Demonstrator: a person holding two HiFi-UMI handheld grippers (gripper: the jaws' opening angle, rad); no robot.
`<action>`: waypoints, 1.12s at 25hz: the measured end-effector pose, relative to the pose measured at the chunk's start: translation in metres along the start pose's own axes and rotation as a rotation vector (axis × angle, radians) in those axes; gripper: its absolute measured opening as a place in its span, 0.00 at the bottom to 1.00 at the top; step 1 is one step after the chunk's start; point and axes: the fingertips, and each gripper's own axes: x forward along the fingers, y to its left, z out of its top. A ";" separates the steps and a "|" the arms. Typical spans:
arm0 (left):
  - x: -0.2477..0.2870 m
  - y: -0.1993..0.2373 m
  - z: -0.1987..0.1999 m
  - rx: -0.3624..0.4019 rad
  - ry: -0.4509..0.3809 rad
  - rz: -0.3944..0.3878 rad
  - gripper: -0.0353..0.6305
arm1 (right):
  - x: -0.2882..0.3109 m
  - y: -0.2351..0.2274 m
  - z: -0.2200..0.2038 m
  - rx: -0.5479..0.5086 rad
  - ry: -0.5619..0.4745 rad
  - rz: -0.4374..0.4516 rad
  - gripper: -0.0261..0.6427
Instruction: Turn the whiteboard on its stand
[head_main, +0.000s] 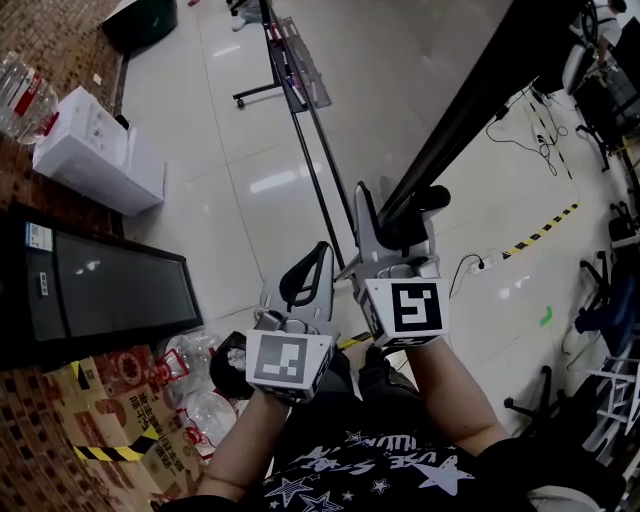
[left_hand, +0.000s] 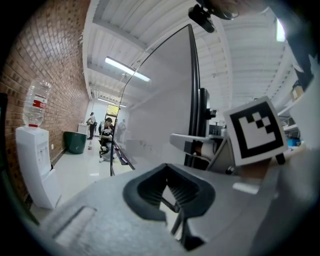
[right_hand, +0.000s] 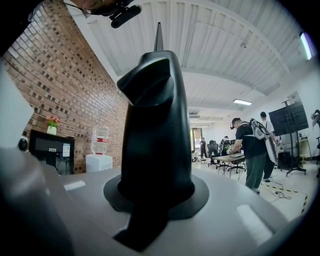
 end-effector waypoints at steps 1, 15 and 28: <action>0.000 -0.001 -0.003 -0.004 0.003 0.000 0.06 | -0.002 0.001 0.001 -0.002 0.003 0.006 0.19; -0.011 -0.050 -0.016 0.046 0.023 0.016 0.06 | -0.055 -0.013 0.001 -0.005 0.016 0.032 0.19; -0.048 -0.127 -0.028 0.106 -0.008 0.162 0.06 | -0.128 -0.035 0.009 0.021 -0.004 0.044 0.19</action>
